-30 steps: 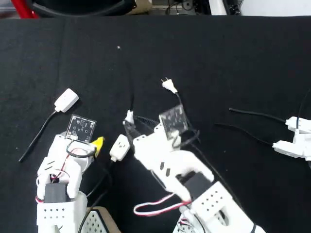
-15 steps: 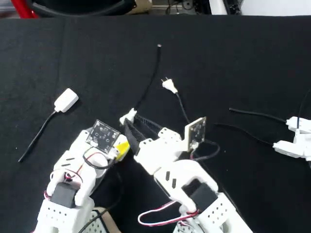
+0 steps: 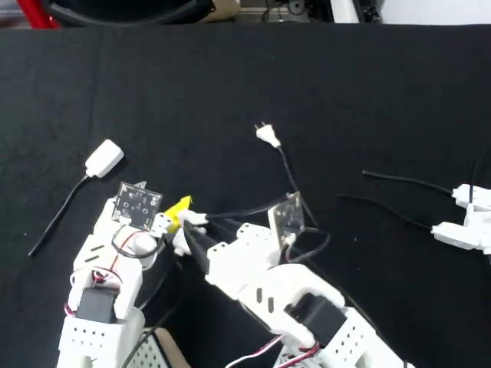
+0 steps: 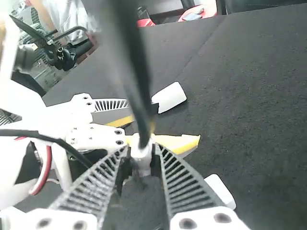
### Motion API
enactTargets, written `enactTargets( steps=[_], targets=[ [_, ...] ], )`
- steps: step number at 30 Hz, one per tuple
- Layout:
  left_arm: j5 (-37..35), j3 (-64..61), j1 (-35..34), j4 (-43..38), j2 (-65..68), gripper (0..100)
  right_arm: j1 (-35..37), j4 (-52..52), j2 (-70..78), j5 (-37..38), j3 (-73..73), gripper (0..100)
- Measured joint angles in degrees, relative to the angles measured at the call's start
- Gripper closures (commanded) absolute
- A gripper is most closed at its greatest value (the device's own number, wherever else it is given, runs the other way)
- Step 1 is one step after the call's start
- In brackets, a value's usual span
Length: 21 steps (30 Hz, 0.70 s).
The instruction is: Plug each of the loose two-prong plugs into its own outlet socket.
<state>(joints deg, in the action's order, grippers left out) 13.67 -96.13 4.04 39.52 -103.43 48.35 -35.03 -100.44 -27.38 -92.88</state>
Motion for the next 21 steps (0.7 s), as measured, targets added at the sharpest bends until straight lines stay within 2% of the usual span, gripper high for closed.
enactTargets(
  steps=[14, 18, 21],
  targets=[
    [2.2, -0.26, -0.09, 0.0, 0.0, 70, -0.53, -2.02, 0.0, 3.96, 0.7, 98.7],
    [4.48, -0.26, -0.09, 2.02, -0.18, 70, -8.79, -2.2, 0.79, 4.04, 2.46, 98.7],
    [8.44, -0.09, 0.0, 7.21, -0.18, 70, -16.44, -2.64, 0.79, 4.31, 5.19, 98.6]
  ],
)
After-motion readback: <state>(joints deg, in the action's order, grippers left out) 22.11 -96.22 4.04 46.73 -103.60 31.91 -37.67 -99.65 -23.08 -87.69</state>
